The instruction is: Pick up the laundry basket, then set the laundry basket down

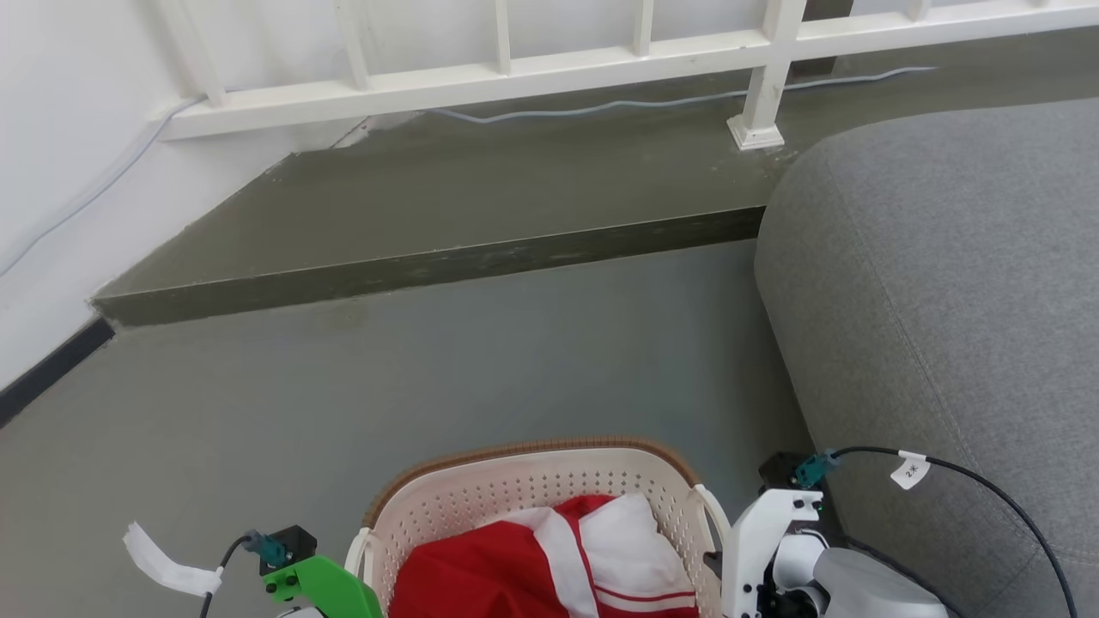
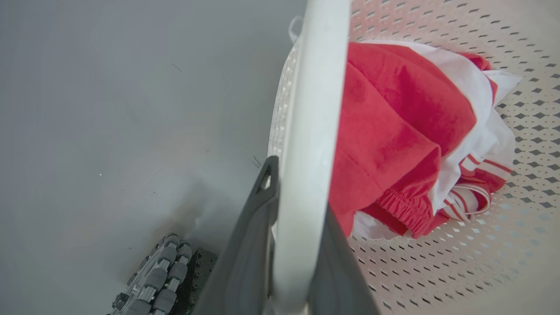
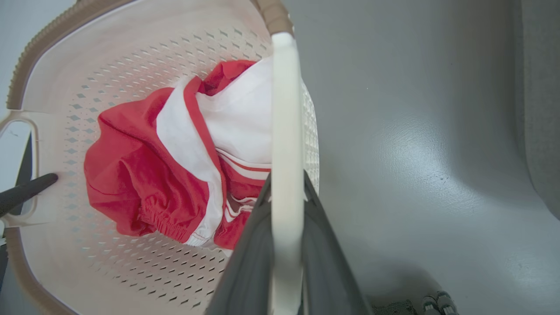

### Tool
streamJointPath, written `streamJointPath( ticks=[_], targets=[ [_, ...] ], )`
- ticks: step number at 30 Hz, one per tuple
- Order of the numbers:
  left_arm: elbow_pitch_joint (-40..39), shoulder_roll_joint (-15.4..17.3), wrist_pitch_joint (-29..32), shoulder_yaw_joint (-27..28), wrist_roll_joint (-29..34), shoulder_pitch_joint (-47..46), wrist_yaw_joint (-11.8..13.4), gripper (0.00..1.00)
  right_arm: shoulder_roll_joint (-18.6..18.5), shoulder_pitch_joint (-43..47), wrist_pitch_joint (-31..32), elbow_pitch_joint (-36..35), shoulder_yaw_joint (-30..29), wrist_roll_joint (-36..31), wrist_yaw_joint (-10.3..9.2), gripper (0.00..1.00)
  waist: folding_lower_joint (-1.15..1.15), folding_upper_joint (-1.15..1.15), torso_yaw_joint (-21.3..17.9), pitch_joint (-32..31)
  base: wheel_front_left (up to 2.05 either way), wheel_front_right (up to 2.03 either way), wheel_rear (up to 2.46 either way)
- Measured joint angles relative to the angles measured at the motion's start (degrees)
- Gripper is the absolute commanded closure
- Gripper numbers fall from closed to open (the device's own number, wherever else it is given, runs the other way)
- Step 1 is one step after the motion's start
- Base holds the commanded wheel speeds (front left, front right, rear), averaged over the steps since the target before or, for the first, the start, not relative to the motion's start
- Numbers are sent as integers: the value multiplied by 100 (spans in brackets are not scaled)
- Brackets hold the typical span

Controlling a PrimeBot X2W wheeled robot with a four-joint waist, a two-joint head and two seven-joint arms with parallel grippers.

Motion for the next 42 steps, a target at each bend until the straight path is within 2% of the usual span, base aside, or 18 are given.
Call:
streamJointPath(
  ticks=[15,26,42],
  targets=[
    [-226,23,-330,-63,26,-343,4,100,-46,-499,-235,-97,-7,-1,-140,100,0,0,-12,594,0,0,0],
    [-398,68,-577,-112,130,-903,43,100,-65,-1089,-565,-127,-63,-44,-290,100,0,0,-45,1347,0,0,0],
    [-601,193,-893,-121,257,-1808,43,100,-83,-2007,-1015,-165,-178,-115,-389,100,1,0,-46,2528,0,0,0]
  ],
)
